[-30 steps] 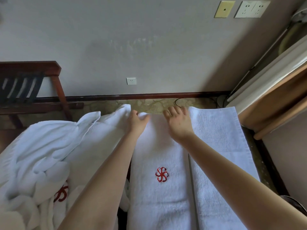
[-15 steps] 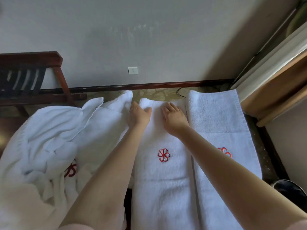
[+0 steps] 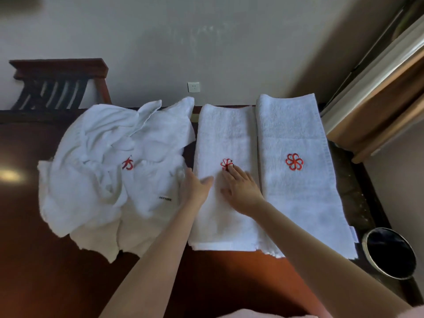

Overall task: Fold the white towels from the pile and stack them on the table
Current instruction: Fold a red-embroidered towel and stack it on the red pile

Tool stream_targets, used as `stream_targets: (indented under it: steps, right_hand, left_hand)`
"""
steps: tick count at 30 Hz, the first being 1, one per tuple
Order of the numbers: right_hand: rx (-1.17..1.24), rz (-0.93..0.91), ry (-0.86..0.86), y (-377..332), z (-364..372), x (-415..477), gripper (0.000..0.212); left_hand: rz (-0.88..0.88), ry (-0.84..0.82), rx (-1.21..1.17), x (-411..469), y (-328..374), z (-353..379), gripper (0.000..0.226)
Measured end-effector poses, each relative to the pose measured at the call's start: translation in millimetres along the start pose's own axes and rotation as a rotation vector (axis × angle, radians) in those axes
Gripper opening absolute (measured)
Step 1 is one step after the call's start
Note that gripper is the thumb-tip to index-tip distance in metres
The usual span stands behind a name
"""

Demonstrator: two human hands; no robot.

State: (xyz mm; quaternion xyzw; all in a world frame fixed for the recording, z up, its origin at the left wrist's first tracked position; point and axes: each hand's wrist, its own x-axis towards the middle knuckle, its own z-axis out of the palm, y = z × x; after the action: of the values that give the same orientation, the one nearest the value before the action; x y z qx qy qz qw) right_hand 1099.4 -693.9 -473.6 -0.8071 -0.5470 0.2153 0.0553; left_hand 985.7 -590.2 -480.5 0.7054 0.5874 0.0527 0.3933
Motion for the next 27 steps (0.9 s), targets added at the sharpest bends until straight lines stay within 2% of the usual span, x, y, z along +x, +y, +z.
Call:
stream_targets:
  steps: [7, 10, 12, 14, 16, 20, 23, 27]
  right_hand:
    - [-0.015, -0.032, -0.11, -9.7, 25.7, -62.8, 0.066]
    - [-0.046, -0.086, -0.145, -11.0, 30.5, -80.3, 0.08]
    - [-0.096, -0.111, -0.163, -12.6, 31.5, -89.0, 0.096]
    - [-0.166, -0.131, -0.123, -16.6, 33.2, -95.8, 0.102]
    - [-0.2, -0.118, -0.008, -20.1, 33.4, -100.4, 0.088]
    - [-0.225, -0.096, 0.296, -21.5, 22.9, -105.5, 0.044]
    - [-0.269, -0.14, 0.441, -21.6, 16.0, -111.7, 0.039]
    - [-0.301, -0.16, 0.429, -22.0, 12.1, -117.8, 0.034]
  left_hand:
    - [-0.079, -0.112, -0.076, -60.0, -44.2, 9.6, 0.077]
    - [-0.076, -0.082, -0.091, -69.3, -54.4, 7.6, 0.072]
    - [-0.088, -0.074, -0.17, -71.6, -53.8, 3.6, 0.07]
    - [-0.135, -0.095, -0.264, -74.7, -47.7, -1.2, 0.064]
    - [-0.195, -0.133, -0.303, -77.0, -40.1, -6.8, 0.055]
    - [-0.222, -0.215, -0.268, -76.8, -33.2, -18.4, 0.037]
    - [-0.214, -0.22, -0.228, -76.9, -36.2, -22.7, 0.03]
    - [-0.28, -0.237, -0.203, -80.6, -44.0, -18.8, 0.029]
